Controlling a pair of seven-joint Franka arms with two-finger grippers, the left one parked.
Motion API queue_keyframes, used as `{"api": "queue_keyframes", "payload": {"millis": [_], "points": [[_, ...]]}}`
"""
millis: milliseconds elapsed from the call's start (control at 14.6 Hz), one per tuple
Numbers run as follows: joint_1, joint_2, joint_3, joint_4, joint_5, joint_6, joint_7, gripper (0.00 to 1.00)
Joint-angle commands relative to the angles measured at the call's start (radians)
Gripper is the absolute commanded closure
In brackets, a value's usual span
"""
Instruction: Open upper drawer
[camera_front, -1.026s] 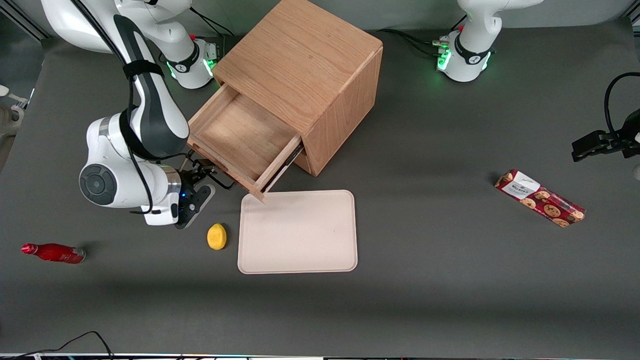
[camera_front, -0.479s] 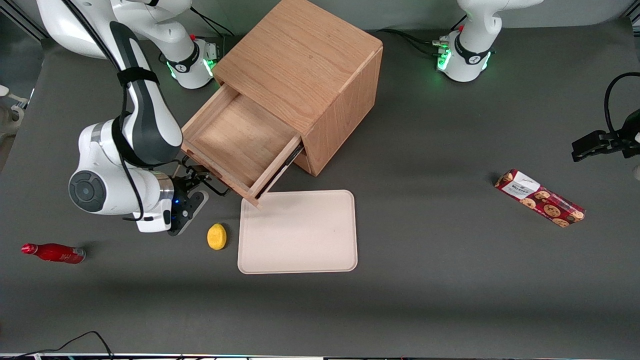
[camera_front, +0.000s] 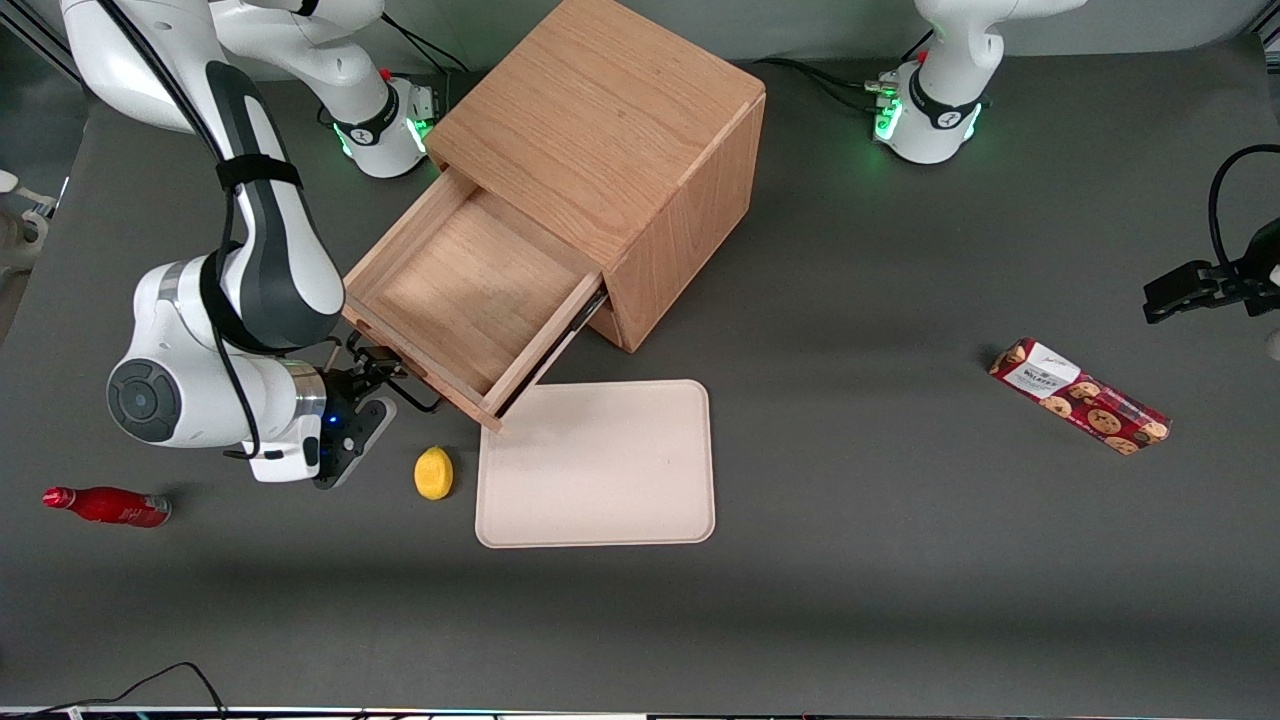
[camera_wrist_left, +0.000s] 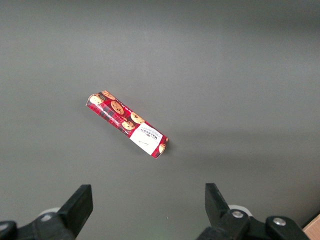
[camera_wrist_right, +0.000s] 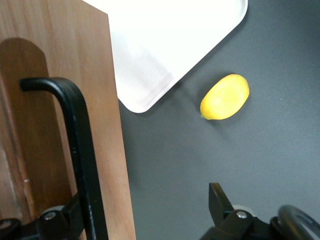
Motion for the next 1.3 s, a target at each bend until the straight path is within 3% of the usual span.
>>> {"api": "queue_keyframes", "payload": {"millis": [0, 342, 889, 1232], "points": [[-0.007, 0.02, 0.0, 0.04, 0.0, -0.006, -0.027, 0.0], [-0.005, 0.02, 0.002, 0.072, 0.01, -0.02, -0.018, 0.0], [-0.007, -0.038, -0.017, 0.21, 0.001, -0.222, 0.024, 0.0], [-0.02, -0.159, -0.02, 0.174, -0.003, -0.281, 0.473, 0.0]]}}
